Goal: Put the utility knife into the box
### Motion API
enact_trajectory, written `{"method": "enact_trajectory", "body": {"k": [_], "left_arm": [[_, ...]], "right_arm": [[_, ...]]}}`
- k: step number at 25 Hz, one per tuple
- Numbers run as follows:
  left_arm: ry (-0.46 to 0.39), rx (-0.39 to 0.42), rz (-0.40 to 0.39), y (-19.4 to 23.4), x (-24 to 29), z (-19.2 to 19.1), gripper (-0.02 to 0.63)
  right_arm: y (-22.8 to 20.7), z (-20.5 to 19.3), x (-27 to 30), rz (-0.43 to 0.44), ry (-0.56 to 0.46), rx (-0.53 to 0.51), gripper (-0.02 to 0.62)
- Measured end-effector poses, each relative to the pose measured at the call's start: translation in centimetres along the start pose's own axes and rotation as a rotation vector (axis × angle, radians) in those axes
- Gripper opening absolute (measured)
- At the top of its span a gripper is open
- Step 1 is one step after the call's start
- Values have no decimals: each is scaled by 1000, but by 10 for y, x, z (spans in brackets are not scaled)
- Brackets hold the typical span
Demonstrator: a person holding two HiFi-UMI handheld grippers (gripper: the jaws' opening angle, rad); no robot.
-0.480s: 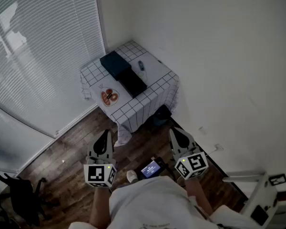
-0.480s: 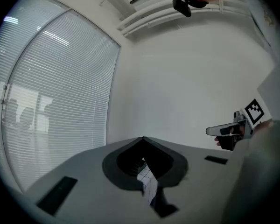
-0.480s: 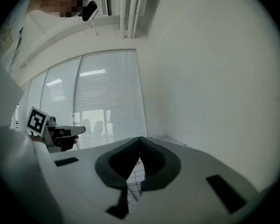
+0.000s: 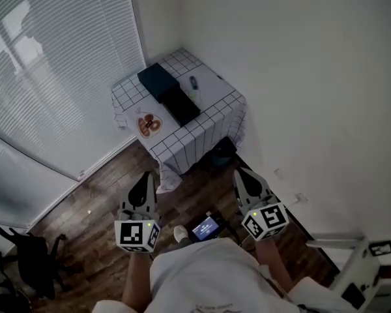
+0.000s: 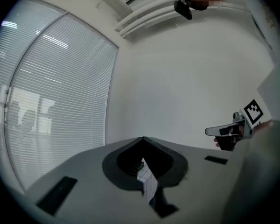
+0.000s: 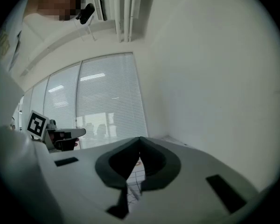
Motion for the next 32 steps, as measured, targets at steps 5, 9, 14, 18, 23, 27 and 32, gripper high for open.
{"method": "enact_trajectory", "body": {"k": [5, 9, 14, 18, 23, 27, 32], "left_arm": [[14, 10, 10, -13, -1, 0, 8], [18, 9, 11, -23, -2, -2, 8], [40, -2, -2, -27, 5, -14, 8], [39, -4, -19, -18, 22, -16, 8], [29, -8, -37, 9, 52, -15, 8], [1, -8, -38, 38, 73, -13, 8], [17, 9, -22, 78, 94, -21, 8]], "right_arm": [[-11, -3, -12, 9, -9, 21, 6], [-21, -6, -20, 11, -7, 39, 6], [-31, -11, -22, 8, -10, 72, 6], [-33, -7, -5, -5, -11, 77, 6], [-31, -3, 31, -9, -18, 80, 6], [-28, 4, 70, -6, -33, 76, 6], [-17, 3, 119, 4, -25, 58, 6]]}}
Point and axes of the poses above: the fingertips, and each gripper's own axes: x forward along the fingers, y to its left, z out of its top, the point moved 1 cm from there along -x, backward along the fingers, and after that the axes turned 5 degrees about x, right-handed, at the moved point
